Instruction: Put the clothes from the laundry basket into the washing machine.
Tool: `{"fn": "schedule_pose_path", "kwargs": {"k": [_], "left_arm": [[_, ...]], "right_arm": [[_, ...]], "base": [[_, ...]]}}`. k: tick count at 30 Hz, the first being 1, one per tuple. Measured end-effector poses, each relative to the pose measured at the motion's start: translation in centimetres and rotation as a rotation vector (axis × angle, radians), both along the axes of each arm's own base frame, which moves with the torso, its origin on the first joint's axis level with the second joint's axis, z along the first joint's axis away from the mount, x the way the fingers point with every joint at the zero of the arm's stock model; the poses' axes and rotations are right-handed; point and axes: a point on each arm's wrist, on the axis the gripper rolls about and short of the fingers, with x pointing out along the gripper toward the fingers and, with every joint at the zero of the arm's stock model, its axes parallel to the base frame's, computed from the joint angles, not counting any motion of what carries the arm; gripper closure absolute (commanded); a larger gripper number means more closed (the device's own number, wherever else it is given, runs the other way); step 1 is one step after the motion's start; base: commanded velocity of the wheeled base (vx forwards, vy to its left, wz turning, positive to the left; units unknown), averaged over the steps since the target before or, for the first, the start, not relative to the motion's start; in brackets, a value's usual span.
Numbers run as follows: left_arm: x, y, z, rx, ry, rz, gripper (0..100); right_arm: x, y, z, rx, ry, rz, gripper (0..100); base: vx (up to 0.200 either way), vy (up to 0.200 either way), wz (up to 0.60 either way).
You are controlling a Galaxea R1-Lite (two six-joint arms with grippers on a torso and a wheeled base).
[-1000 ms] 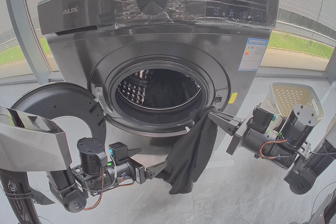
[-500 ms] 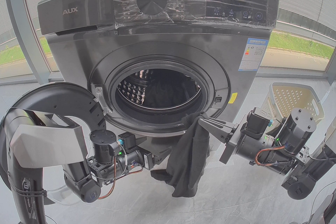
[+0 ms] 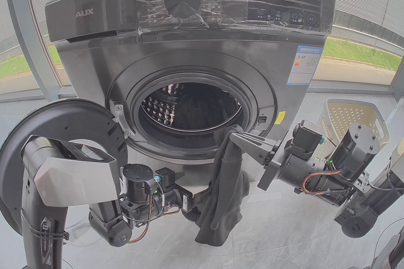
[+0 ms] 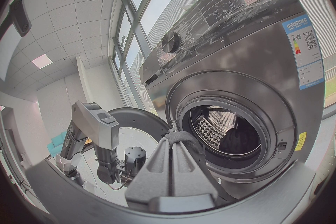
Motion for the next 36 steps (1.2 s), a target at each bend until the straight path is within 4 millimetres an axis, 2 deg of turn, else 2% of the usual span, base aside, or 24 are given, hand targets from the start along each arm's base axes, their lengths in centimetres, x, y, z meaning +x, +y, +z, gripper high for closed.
{"fn": "schedule_pose_path", "kwargs": {"k": [5,15,20,36], "left_arm": [[-1.3,-0.4,-0.6,0.022,0.034,-0.033,0],[-2.5,-0.7,-0.4,0.032,0.048,-0.065,0],[-2.3,-0.6,-0.4,0.031,0.044,-0.054,0],[-0.5,2.8,0.3,0.027,0.036,0.060,0]], "right_arm": [[0.5,0.3,-0.1,0.002,-0.003,-0.005,100],[2.0,1.3,-0.5,0.004,-0.013,-0.014,100],[2.0,1.5,-0.7,0.002,-0.011,-0.009,100],[2.1,0.1,0.0,-0.002,-0.030,0.012,100]], "base": [[0.000,0.000,0.00],[0.000,0.000,0.00],[0.000,0.000,0.00],[0.000,0.000,0.00]]}}
